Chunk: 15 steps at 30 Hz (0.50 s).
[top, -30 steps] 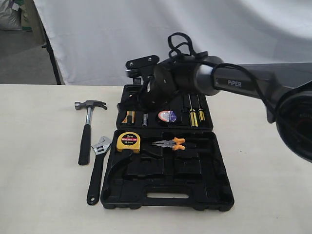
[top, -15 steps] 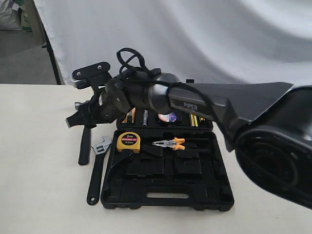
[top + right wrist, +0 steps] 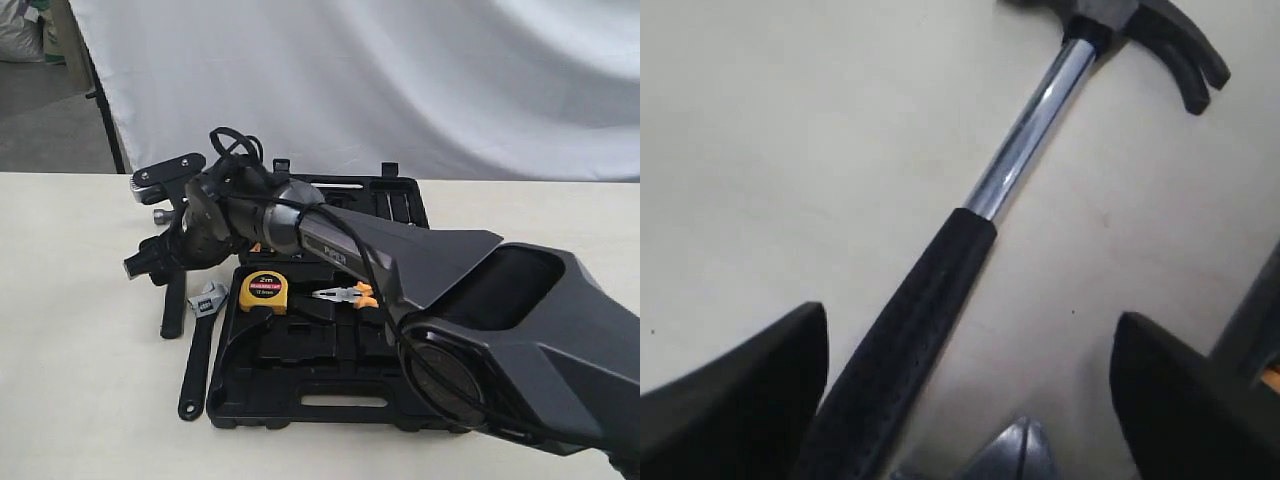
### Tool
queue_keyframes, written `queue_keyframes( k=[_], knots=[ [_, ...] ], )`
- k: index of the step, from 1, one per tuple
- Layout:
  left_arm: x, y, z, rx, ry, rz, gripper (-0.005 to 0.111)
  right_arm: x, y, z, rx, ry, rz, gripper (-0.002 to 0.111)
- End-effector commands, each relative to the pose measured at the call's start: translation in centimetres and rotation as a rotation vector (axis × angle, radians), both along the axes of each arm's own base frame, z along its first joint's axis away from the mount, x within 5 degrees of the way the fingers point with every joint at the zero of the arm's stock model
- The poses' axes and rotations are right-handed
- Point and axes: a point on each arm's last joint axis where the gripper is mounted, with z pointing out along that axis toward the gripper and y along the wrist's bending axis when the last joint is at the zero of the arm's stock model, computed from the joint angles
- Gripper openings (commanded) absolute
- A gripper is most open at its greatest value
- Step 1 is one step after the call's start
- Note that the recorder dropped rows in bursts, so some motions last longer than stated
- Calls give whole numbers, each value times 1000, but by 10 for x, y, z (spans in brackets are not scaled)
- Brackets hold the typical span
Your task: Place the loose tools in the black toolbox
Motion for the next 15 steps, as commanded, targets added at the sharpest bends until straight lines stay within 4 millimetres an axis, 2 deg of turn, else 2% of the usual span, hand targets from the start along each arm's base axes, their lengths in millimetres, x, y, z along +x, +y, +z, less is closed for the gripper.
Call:
queue_keyframes(
  k=[1, 6, 10, 11, 13, 14, 15],
  knots=[
    [-1, 1, 2, 2, -13, 26, 1, -2, 6, -5, 45, 43, 8, 73],
    [-1, 1, 2, 2, -13, 26, 1, -5, 11, -18, 44, 56, 53, 73],
    [-1, 1, 2, 2, -13, 26, 1, -22, 23, -30, 29, 63, 167, 71],
    [-1, 1, 2, 2, -13, 26, 1, -24, 25, -30, 24, 54, 181, 67],
    [-1, 1, 2, 2, -13, 26, 1, -30, 28, -31, 5, 37, 221, 51],
    [-1, 1, 2, 2, -13, 26, 1, -31, 29, -31, 0, 41, 223, 39],
    [-1, 1, 2, 2, -13, 26, 1, -31, 28, -32, -4, 45, 224, 32]
  ],
)
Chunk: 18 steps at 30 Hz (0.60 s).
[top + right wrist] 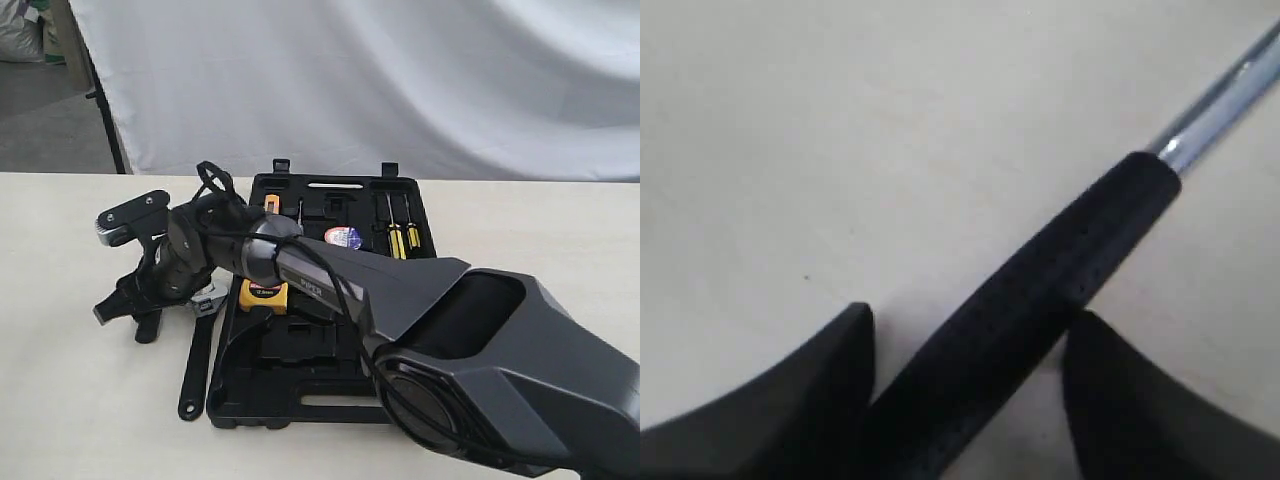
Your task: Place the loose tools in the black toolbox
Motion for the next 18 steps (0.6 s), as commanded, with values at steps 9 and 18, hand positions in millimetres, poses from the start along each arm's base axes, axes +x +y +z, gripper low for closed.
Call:
queue_keyframes(
  k=[9, 18],
  knots=[
    [-1, 1, 2, 2, -13, 26, 1, -12, -8, 16, -114, 84, 40, -1],
    [-1, 1, 2, 2, -13, 26, 1, -41, -22, 64, -183, 315, 133, -1]
  ],
)
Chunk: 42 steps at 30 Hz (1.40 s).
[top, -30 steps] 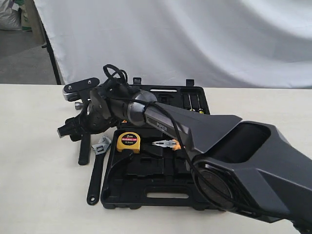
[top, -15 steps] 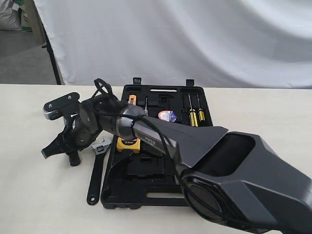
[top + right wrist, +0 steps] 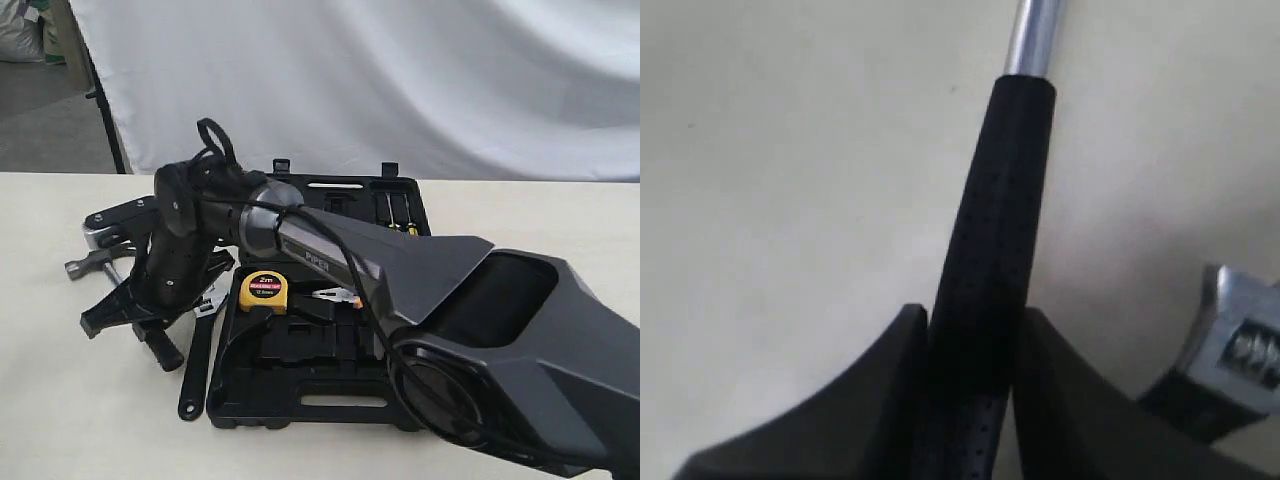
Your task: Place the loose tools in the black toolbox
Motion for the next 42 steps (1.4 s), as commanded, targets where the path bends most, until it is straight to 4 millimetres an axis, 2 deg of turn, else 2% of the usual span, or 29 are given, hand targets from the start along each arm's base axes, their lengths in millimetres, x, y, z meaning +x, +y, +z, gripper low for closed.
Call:
queue_keyframes(
  k=[1, 4, 7, 10, 13, 17, 20, 23, 25, 29, 30, 32, 35, 37, 38, 40, 42],
  knots=[
    [-1, 1, 2, 2, -13, 26, 1, -15, -11, 28, -46, 117, 90, -1],
    [-1, 1, 2, 2, -13, 26, 1, -26, -6, 35, 7, 178, 157, -1],
    [-1, 1, 2, 2, -13, 26, 1, -42, -2, 24, -8, 226, 191, -1],
    [-1, 1, 2, 2, -13, 26, 1, -67, -2, 8, -99, 233, 250, -1],
    [-1, 1, 2, 2, -13, 26, 1, -90, -16, -4, -218, 231, 303, -1],
    [-1, 1, 2, 2, -13, 26, 1, -116, -39, -8, -291, 292, 367, -1],
    [-1, 1, 2, 2, -13, 26, 1, -124, -55, -2, -269, 264, 346, -1],
    [-1, 1, 2, 2, -13, 26, 1, -125, -63, 10, -215, 217, 323, -1],
    [-1, 1, 2, 2, -13, 26, 1, -123, -60, 22, -148, 161, 306, -1],
    [-1, 1, 2, 2, -13, 26, 1, -111, -47, 33, -2, 11, 249, 0],
    [-1, 1, 2, 2, -13, 26, 1, -107, -44, 33, 23, -33, 227, 3],
    [-1, 1, 2, 2, -13, 26, 1, -101, -40, 31, 60, -81, 182, 16],
    [-1, 1, 2, 2, -13, 26, 1, -96, -33, 30, 126, -123, 139, 54],
    [-1, 1, 2, 2, -13, 26, 1, -93, -30, 28, 149, -149, 145, 76],
    [-1, 1, 2, 2, -13, 26, 1, -93, -28, 28, 154, -152, 156, 84],
    [-1, 1, 2, 2, -13, 26, 1, -93, -24, 25, 150, -139, 180, 86],
    [-1, 1, 2, 2, -13, 26, 1, -92, -17, 20, 167, -124, 195, 81]
  ],
)
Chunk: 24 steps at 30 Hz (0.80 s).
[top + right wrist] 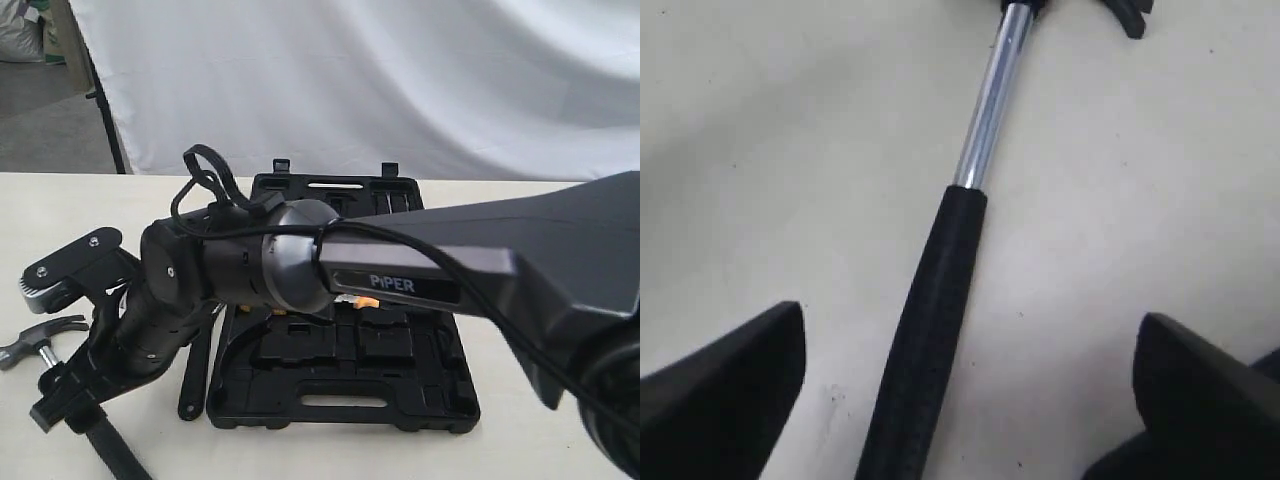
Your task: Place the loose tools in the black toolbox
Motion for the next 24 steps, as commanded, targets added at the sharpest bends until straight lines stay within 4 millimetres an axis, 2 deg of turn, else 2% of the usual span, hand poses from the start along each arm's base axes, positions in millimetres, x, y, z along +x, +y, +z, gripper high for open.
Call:
queue_keyframes(
  k=[1, 7, 12, 16, 21, 24],
  knots=[
    [-1, 1, 2, 2, -13, 26, 1, 3, 13, -8, 37, 16, 39, 77],
    [-1, 1, 2, 2, -13, 26, 1, 3, 30, -39, 5, 58, 63, 56],
    [-1, 1, 2, 2, -13, 26, 1, -11, 35, -59, -89, 77, 174, 53],
    [-1, 1, 2, 2, -13, 26, 1, -19, 30, -54, -200, 122, 265, 49],
    [-1, 1, 2, 2, -13, 26, 1, -27, 20, -35, -290, 195, 317, 20],
    [-1, 1, 2, 2, -13, 26, 1, -26, 15, -32, -336, 191, 303, 5]
  ],
)
